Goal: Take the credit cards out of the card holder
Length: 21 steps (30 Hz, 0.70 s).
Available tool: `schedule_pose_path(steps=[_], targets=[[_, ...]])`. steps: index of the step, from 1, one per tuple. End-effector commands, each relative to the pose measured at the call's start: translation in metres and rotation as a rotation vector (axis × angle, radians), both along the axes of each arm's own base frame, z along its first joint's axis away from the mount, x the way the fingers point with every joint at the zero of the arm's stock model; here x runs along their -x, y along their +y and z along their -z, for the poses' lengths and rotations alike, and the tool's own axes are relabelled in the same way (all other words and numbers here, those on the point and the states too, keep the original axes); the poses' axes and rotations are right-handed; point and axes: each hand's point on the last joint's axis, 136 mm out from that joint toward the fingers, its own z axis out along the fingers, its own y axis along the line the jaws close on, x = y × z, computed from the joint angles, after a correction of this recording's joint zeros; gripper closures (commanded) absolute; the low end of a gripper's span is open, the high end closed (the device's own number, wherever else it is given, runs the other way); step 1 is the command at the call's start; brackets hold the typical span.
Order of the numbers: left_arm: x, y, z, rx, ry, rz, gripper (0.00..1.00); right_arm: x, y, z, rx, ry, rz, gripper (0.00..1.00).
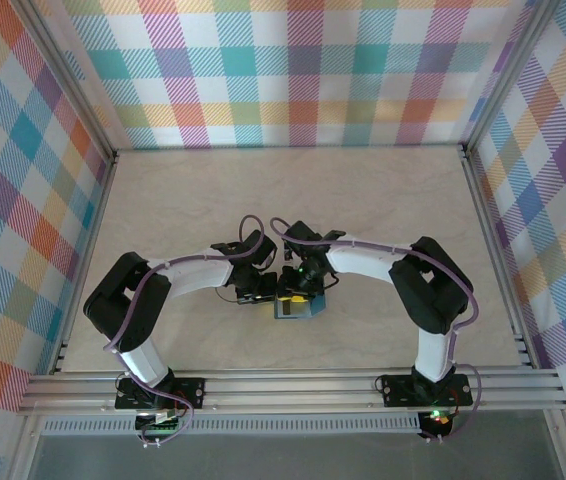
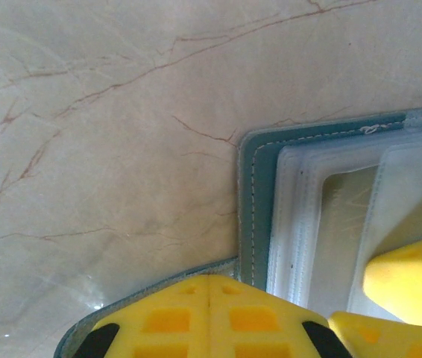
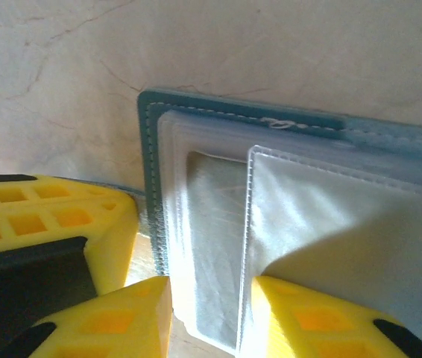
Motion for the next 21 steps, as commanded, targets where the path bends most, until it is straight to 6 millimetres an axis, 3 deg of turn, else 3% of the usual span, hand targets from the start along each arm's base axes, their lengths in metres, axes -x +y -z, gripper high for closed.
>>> schedule_pose_path(steps=[1,10,21], targets=[[0.005,0.007,0.014,-0.029,0.031,0.0,1.0,0.004,-0.026,-0.001,0.15,-0.032,-0.025,0.62],[0.004,0.007,0.016,-0.032,0.035,0.002,1.0,-0.006,-0.05,-0.016,0.32,-0.115,-0.065,0.5],[0.004,0.007,0.016,-0.034,0.034,0.006,1.0,-0.006,-0.063,-0.015,0.396,-0.124,-0.08,0.47]])
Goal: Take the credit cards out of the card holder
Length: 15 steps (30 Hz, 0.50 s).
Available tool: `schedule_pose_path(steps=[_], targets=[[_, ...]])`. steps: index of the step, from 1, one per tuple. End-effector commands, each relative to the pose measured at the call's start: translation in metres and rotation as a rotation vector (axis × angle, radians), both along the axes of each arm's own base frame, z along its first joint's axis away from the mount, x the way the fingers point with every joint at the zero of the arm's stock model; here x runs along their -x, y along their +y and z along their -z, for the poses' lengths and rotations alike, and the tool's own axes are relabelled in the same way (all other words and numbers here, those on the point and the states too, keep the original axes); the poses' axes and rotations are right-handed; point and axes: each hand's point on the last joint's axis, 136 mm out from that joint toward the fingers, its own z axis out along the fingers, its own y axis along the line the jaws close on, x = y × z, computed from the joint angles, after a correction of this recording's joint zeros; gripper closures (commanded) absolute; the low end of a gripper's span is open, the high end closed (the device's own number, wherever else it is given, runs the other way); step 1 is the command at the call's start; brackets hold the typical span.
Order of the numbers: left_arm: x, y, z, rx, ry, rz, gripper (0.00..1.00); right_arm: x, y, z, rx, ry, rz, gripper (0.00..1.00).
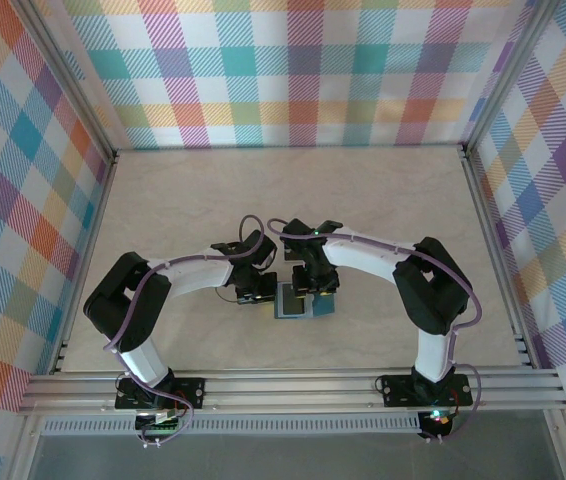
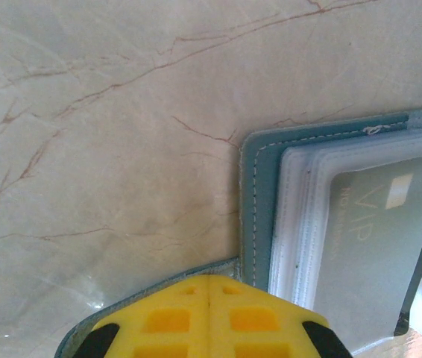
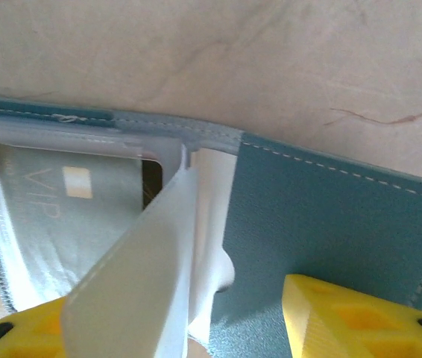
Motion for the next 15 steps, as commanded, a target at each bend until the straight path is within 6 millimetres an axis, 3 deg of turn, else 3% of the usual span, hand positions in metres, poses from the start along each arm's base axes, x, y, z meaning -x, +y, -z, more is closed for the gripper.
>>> schedule_pose_path(steps=[1,5,8,11,15], targets=[[0.004,0.007,0.016,-0.035,0.034,0.005,1.0,0.001,-0.007,-0.007,0.043,-0.014,-0.02,0.48],[0.004,0.008,0.015,-0.042,0.029,0.006,1.0,0.0,-0.011,-0.009,0.053,-0.028,-0.019,0.52],[0.004,0.009,0.015,-0.045,0.03,0.007,1.0,0.003,-0.002,-0.01,-0.003,-0.01,-0.023,0.62],[0.003,0.009,0.015,-0.046,0.028,0.008,1.0,0.004,0.003,-0.01,-0.04,-0.008,-0.018,0.8],[0.004,0.009,0.015,-0.046,0.029,0.008,1.0,0.001,-0.008,-0.009,0.017,-0.033,-0.009,0.81]])
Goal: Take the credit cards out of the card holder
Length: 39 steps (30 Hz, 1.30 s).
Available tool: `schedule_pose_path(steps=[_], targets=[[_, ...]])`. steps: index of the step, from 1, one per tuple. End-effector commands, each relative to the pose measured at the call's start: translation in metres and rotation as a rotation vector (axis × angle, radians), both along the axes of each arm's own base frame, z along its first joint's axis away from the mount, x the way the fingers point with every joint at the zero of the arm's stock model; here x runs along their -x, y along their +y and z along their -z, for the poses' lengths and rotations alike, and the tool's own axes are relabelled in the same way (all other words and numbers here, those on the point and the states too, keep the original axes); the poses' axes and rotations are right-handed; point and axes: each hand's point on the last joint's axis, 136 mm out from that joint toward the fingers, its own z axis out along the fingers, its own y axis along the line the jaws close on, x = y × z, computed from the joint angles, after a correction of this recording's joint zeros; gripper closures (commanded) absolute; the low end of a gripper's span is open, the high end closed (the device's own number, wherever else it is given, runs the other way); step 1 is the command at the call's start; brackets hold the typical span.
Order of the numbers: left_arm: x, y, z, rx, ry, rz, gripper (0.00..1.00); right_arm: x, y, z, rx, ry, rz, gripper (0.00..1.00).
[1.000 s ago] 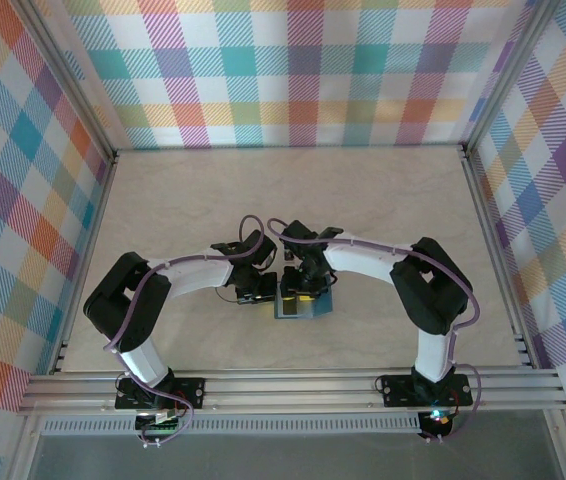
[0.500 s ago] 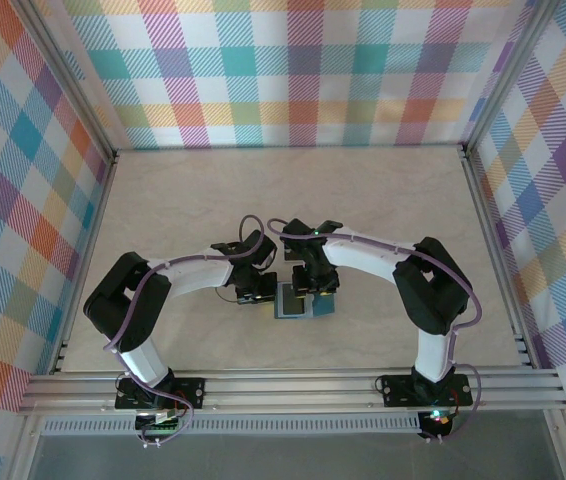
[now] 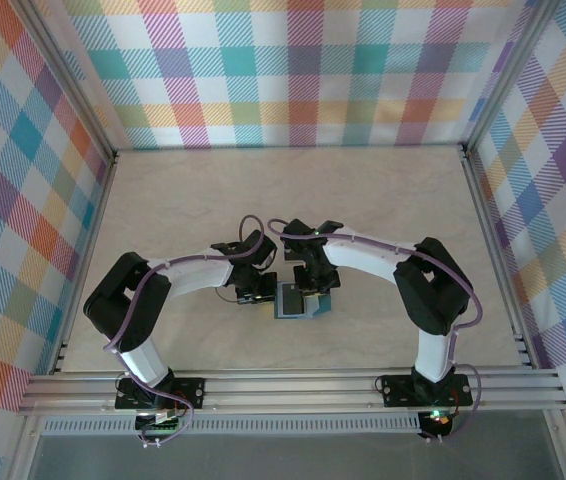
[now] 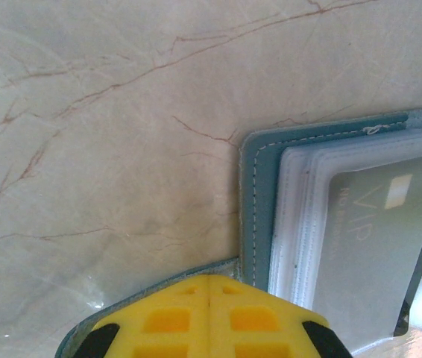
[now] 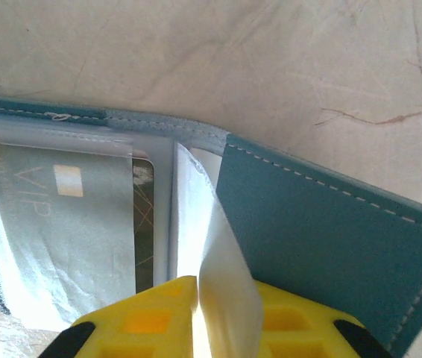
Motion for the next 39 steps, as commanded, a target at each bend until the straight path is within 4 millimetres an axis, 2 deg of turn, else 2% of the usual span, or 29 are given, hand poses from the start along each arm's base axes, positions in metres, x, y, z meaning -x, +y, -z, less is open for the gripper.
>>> schedule_pose_path(steps=[1,8,13,20,27,33,39], targets=[[0.004,0.009,0.014,-0.045,0.029,0.008,1.0,0.001,-0.012,-0.008,0.038,-0.029,-0.002,0.81],[0.003,0.009,0.014,-0.051,0.03,0.012,1.0,-0.002,-0.031,0.001,0.137,-0.044,-0.01,0.79],[0.003,0.008,0.013,-0.046,0.028,0.011,1.0,-0.001,-0.033,0.007,0.156,-0.033,-0.011,0.69],[-0.001,0.004,0.005,-0.032,0.016,0.021,1.0,-0.001,-0.042,0.005,0.193,-0.048,-0.013,0.56],[-0.003,0.0,-0.003,-0.011,0.007,0.02,1.0,-0.001,-0.051,-0.003,0.223,-0.065,-0.019,0.52],[-0.005,-0.003,-0.014,0.008,-0.01,0.026,1.0,-0.002,-0.045,-0.015,0.175,-0.084,-0.017,0.49],[-0.01,-0.012,-0.033,0.055,-0.04,0.034,1.0,0.0,-0.039,-0.027,0.124,-0.09,-0.015,0.49]])
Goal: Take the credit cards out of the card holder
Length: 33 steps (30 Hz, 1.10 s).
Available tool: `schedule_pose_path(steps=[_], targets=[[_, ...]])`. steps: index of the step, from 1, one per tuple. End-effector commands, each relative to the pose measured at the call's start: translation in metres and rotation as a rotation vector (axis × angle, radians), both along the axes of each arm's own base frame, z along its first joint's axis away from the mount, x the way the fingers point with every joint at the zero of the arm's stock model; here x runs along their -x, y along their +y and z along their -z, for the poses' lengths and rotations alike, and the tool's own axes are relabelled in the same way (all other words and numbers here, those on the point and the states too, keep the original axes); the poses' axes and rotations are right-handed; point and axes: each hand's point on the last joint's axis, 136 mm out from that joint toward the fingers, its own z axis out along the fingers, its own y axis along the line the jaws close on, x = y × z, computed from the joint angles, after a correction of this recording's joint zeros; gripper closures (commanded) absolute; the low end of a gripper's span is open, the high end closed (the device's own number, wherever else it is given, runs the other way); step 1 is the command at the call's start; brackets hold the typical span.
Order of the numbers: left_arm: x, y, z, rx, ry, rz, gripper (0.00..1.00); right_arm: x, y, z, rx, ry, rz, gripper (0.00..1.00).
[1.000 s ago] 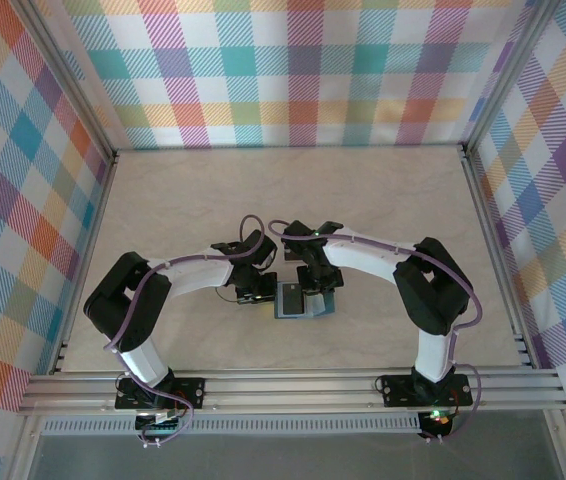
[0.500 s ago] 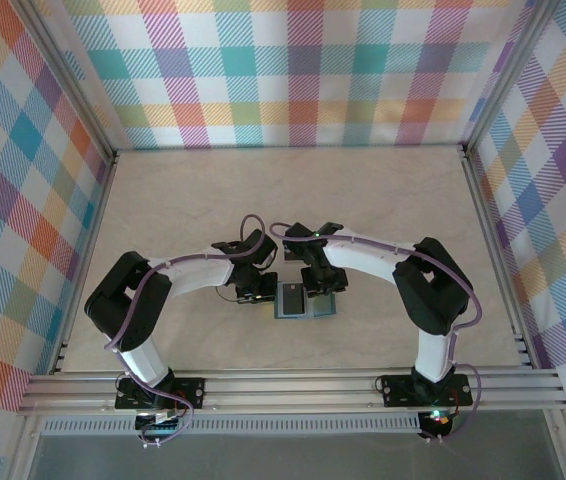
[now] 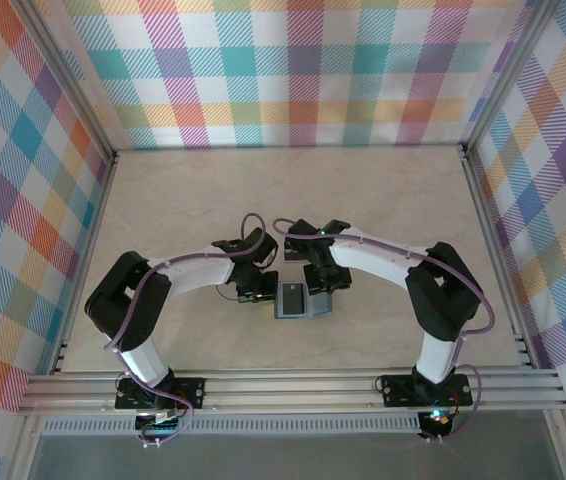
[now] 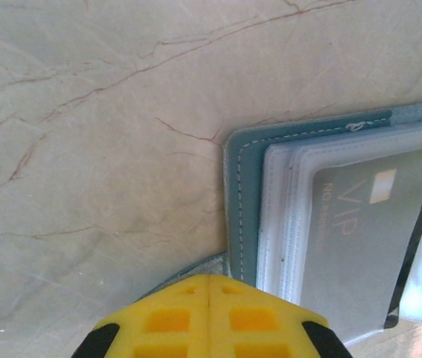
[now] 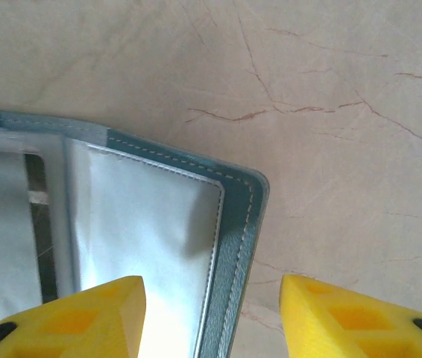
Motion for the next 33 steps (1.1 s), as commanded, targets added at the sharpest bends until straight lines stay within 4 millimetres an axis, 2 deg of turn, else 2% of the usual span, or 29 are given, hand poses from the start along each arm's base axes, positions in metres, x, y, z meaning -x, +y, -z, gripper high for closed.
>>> schedule_pose_path(steps=[1,7,12,15,18,23,33], targets=[[-0.009,-0.009,-0.028,0.058,-0.047,0.014,1.0,0.007,-0.004,-0.013,-0.017,0.008,-0.003,0.49],[-0.013,-0.022,-0.04,0.117,-0.059,0.021,1.0,0.009,0.006,-0.034,-0.093,-0.004,-0.004,0.5],[-0.014,-0.031,-0.041,0.135,-0.059,0.033,1.0,0.011,0.029,-0.051,-0.24,-0.002,-0.014,0.52],[-0.013,-0.036,-0.038,0.151,-0.051,0.036,1.0,0.013,0.048,-0.052,-0.351,0.016,-0.016,0.6],[-0.011,-0.041,-0.033,0.174,-0.031,0.033,1.0,0.015,0.066,-0.045,-0.469,0.067,0.004,0.69],[-0.007,-0.047,-0.025,0.208,-0.003,0.022,1.0,0.012,0.076,-0.022,-0.614,0.151,0.084,0.78],[0.002,-0.048,0.001,0.197,0.067,0.004,1.0,0.01,0.07,0.017,-0.61,0.224,0.138,0.79]])
